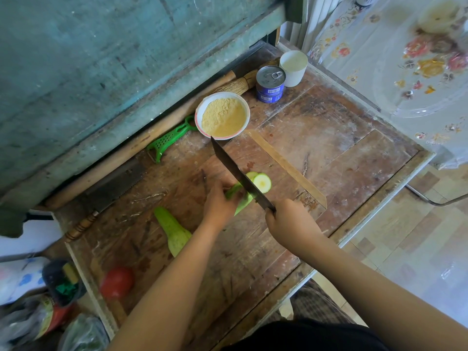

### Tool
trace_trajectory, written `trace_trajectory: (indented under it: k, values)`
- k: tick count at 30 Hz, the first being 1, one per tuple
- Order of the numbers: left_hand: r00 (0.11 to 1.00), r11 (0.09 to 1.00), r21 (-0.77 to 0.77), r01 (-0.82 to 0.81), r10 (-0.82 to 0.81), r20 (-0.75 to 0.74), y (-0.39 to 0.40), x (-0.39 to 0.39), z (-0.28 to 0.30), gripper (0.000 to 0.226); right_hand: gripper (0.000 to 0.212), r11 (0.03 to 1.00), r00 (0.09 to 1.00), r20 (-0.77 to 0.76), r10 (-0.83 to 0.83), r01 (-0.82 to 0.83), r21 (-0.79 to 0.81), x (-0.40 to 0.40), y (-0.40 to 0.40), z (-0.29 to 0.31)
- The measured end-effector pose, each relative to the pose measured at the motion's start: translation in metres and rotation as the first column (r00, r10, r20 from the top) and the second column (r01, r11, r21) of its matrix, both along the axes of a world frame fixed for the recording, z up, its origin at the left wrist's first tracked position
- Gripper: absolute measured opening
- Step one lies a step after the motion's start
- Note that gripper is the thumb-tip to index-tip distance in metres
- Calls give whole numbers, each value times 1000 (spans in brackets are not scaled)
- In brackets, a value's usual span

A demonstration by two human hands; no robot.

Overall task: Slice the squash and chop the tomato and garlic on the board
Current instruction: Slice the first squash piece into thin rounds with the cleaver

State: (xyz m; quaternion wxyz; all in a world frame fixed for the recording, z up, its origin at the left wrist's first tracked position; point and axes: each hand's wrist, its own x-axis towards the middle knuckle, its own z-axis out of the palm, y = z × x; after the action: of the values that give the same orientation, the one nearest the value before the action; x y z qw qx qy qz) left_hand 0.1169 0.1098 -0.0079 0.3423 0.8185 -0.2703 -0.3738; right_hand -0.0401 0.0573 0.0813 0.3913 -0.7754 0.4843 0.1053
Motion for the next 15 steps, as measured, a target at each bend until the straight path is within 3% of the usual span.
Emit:
trace_trajectory:
  k: [15]
  values:
    - [999,1000,24,20,-21,35,-2,-2,2,26,35,993,997,-72,-14,22,118,12,-15,-3]
